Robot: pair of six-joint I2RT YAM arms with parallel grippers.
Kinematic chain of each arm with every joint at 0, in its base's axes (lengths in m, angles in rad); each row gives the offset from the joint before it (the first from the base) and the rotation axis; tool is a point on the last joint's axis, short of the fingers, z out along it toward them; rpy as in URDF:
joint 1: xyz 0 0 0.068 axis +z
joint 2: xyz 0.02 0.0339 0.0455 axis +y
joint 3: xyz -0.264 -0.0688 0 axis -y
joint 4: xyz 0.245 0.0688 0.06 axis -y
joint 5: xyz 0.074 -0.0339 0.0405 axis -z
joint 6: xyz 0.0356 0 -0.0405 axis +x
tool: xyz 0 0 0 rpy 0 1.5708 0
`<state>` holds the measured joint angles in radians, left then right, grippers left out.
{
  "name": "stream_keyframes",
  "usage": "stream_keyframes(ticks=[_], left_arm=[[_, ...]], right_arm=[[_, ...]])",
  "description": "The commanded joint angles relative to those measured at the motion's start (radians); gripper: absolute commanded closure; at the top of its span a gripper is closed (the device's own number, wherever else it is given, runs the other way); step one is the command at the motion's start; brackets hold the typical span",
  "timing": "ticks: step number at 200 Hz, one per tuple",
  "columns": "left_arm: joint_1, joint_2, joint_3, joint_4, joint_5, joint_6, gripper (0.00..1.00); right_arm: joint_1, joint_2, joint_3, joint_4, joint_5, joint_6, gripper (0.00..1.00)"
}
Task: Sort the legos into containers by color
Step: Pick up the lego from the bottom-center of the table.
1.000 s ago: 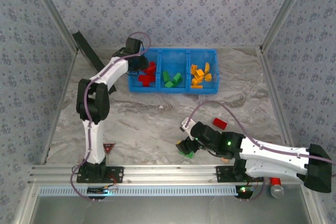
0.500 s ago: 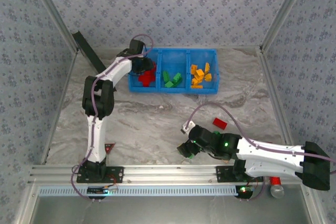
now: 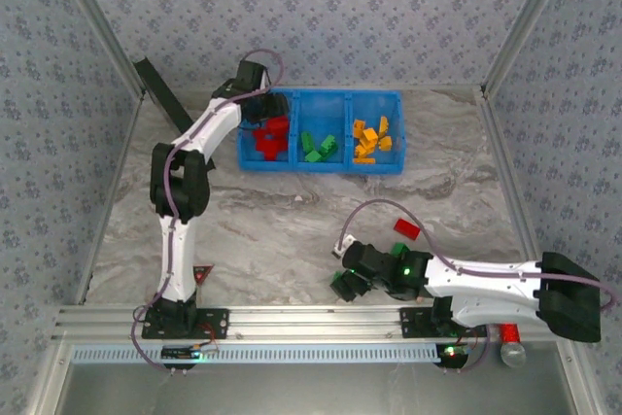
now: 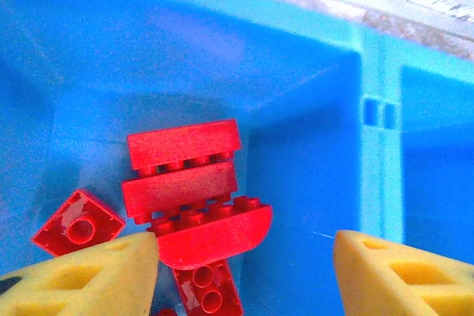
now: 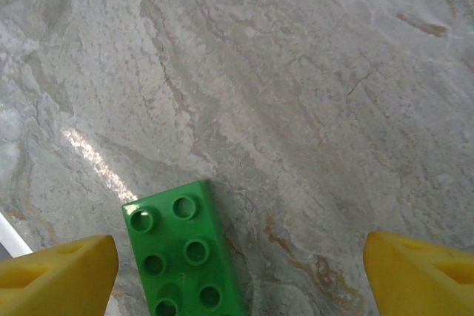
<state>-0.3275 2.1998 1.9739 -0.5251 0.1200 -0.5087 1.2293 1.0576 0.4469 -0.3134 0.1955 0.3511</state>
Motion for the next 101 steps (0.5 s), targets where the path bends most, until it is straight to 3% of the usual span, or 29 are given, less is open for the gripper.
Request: stream_keyframes(ticks=[1, 70, 101], left_arm=[[-0.005, -0.119, 0.052, -0.025, 0.006, 0.046, 0.34], [-0.005, -0.347, -0.018, -0.037, -0.042, 0.112, 0.30], [-0.005, -0.489, -0.143, -0.024, -0.080, 0.111, 0.28]], right_arm=[[0.034, 0.030, 0.017, -0.011, 0.025, 0.029, 0.12], [0.089, 0.154, 0.020, 0.020, 0.071, 0.103, 0.14], [0.094, 0.207, 0.017, 0.053, 0.080, 0.113, 0.18]])
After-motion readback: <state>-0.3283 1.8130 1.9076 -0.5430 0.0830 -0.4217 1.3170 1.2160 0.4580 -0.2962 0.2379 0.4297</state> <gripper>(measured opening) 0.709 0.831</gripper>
